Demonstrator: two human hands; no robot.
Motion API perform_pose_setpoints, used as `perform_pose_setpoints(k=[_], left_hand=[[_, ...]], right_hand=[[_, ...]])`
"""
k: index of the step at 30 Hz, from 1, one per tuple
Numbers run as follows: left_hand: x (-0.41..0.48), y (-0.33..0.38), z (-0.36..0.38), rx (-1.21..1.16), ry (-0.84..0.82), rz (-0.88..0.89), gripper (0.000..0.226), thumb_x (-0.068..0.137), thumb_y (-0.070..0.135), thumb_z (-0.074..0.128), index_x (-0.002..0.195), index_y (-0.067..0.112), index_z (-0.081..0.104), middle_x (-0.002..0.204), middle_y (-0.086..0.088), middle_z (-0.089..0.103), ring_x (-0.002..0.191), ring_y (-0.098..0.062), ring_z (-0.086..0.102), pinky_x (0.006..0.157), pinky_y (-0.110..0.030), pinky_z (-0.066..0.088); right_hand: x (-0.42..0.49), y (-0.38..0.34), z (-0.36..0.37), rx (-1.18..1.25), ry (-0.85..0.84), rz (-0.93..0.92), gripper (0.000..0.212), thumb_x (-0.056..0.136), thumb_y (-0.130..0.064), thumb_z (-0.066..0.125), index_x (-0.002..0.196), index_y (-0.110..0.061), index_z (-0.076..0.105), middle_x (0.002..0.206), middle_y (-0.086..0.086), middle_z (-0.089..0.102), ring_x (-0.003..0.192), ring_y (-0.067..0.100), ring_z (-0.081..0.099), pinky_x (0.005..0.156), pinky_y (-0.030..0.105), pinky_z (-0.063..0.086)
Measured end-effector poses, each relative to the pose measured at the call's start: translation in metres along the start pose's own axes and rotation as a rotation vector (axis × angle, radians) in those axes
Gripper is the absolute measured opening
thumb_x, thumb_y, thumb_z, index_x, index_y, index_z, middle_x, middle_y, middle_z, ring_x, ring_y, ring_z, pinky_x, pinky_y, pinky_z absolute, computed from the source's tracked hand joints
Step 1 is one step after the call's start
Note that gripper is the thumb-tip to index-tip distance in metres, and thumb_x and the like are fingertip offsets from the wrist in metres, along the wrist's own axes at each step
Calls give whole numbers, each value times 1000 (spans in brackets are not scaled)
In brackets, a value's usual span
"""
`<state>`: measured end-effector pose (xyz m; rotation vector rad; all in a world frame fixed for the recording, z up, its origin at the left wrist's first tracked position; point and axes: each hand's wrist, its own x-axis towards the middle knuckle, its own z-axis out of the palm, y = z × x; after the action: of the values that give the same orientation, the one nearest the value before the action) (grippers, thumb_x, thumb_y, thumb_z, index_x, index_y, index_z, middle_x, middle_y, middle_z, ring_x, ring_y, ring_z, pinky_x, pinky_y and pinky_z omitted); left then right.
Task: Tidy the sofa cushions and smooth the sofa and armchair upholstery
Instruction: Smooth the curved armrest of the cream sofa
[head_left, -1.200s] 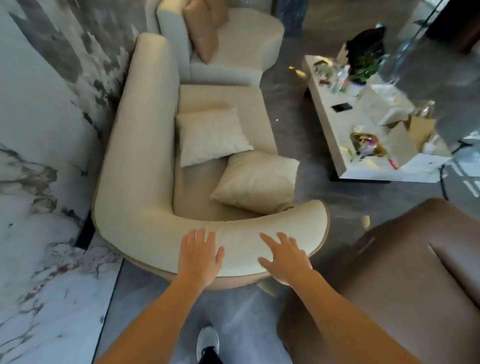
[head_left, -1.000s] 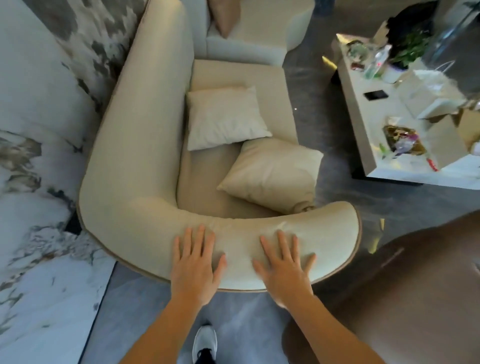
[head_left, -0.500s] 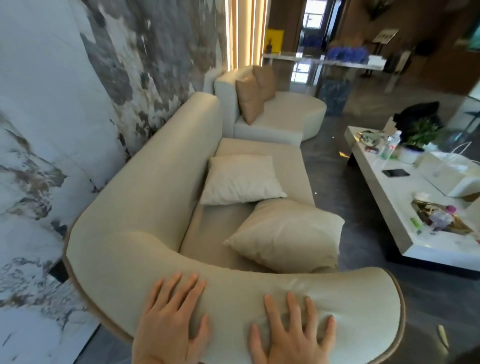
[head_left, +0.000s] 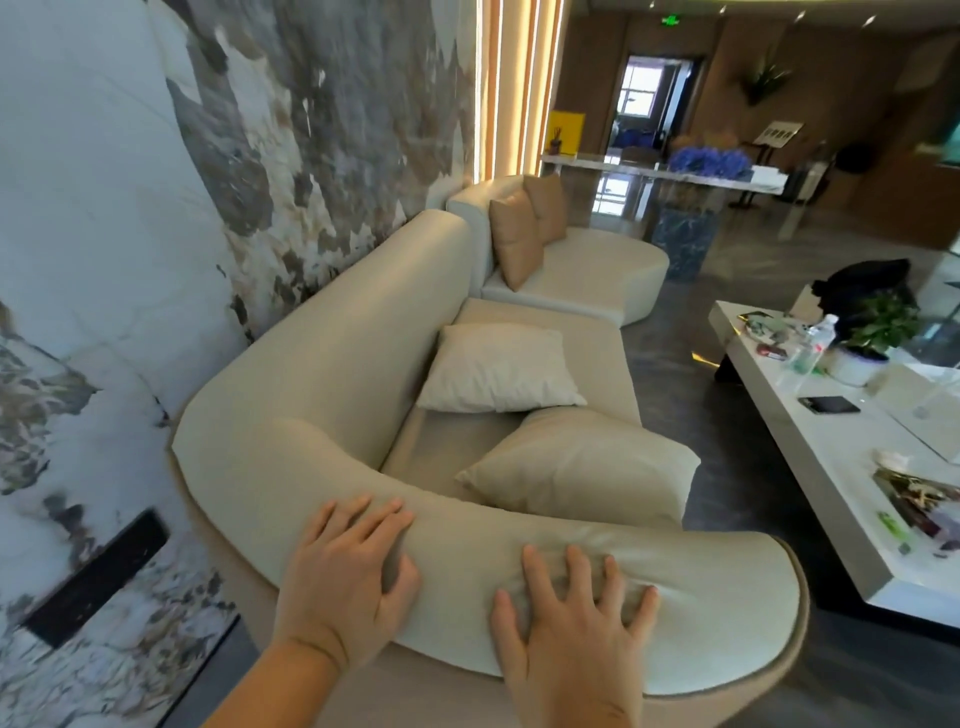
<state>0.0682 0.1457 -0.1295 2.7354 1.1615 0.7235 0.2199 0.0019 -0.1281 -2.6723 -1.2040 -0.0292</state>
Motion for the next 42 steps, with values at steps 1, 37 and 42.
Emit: perform_pose_setpoints(k=[1, 37, 42], left_hand=[[13, -3, 4, 6, 3, 5, 48, 78, 43, 44, 113, 21, 70, 120, 3, 68, 115, -23, 56, 104, -40, 32], [116, -112, 18, -90, 2, 95, 52, 81, 49, 41, 117, 24, 67, 122, 6, 66, 119, -21, 53, 99, -44, 39], [117, -113, 21, -99, 4, 95, 52, 82, 49, 40, 119, 24, 66, 122, 6, 66, 120, -20, 52, 99, -40, 37]], right_hand=[[13, -3, 1, -22, 8, -9, 54, 73, -59, 45, 109, -32, 76, 114, 16, 72, 109, 51, 61, 94, 79, 35], [114, -100, 40, -118, -14, 43, 75, 83, -59, -1, 148, -39, 30, 153, 8, 37, 139, 45, 20, 107, 74, 0], [112, -99, 40, -82, -3, 35, 75, 83, -59, 0, 149, -38, 31, 152, 9, 38, 139, 45, 21, 108, 73, 3]])
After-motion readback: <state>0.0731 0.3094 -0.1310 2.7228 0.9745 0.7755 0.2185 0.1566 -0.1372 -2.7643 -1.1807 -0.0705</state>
